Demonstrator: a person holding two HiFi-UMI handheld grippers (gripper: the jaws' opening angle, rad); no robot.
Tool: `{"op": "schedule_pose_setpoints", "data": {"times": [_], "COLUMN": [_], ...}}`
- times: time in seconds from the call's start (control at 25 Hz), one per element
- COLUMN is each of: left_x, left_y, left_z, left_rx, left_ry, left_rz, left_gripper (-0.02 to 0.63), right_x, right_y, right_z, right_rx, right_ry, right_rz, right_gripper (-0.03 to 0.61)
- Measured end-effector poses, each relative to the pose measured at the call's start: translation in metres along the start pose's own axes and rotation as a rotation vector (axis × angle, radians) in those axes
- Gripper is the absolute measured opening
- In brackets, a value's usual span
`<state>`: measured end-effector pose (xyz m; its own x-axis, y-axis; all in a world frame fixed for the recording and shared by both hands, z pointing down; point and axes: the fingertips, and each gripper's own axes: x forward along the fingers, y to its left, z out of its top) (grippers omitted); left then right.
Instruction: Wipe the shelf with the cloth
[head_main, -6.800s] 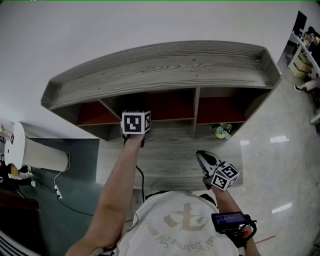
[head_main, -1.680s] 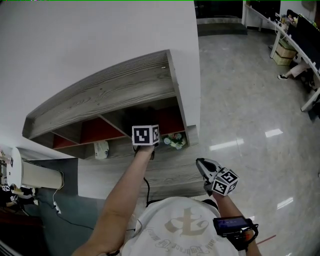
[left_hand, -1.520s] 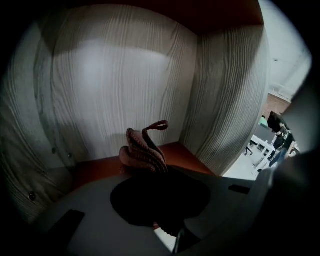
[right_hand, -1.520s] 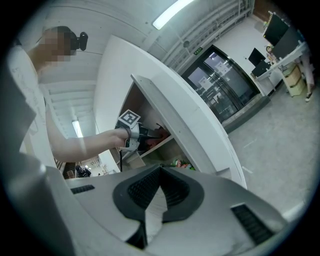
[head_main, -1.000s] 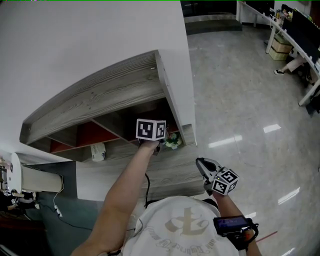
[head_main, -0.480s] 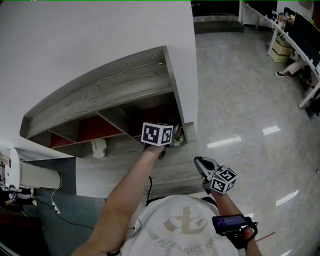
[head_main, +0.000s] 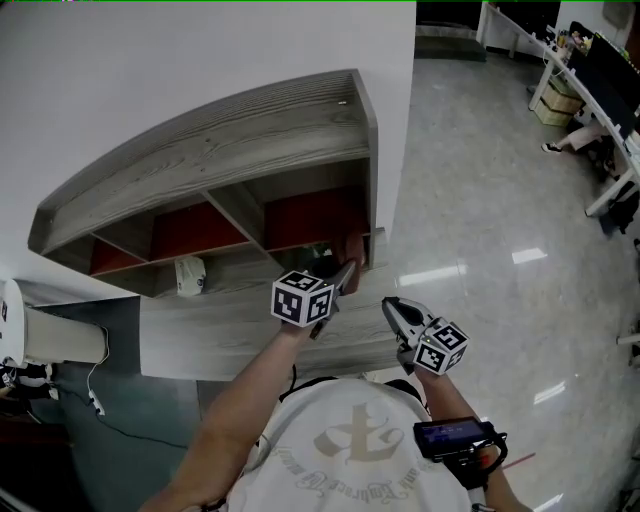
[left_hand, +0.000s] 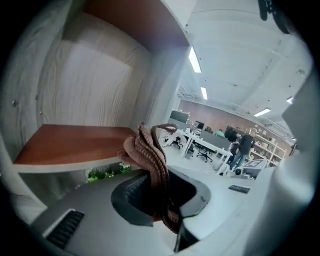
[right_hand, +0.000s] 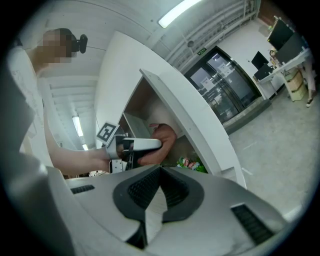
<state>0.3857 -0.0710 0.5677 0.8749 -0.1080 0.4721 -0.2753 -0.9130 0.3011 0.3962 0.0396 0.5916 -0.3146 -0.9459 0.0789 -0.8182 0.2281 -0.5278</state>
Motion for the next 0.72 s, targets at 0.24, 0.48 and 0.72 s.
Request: {"op": "schedule_pose_setpoints", "data": {"times": [0.24, 0.48, 0.72], "left_x": [-0.053, -0.114, -0.171], "left_y": [0.007, 0.025, 0.042], "left_z": [-0.039, -0.089, -0.119], "left_rx": [-0.020, -0.084, -0.127], "left_ry": [-0.088, -0.144, -0.186], "left_rz": [0.032, 0.109, 0.191], "left_gripper": [0.066, 0.066, 0.066], "right_x": [0.008, 0.023, 0.033], "right_y": [0.019, 0.046, 0.072], "right_z": [0.001, -0.006, -0.019], "right_rx": [-0.032, -0.077, -0.106], "right_ry": [0.016, 0.051, 0.086], "right_rz": [0.015, 0.055, 0.091], "right_gripper": [0.005, 0.005, 0.005]}}
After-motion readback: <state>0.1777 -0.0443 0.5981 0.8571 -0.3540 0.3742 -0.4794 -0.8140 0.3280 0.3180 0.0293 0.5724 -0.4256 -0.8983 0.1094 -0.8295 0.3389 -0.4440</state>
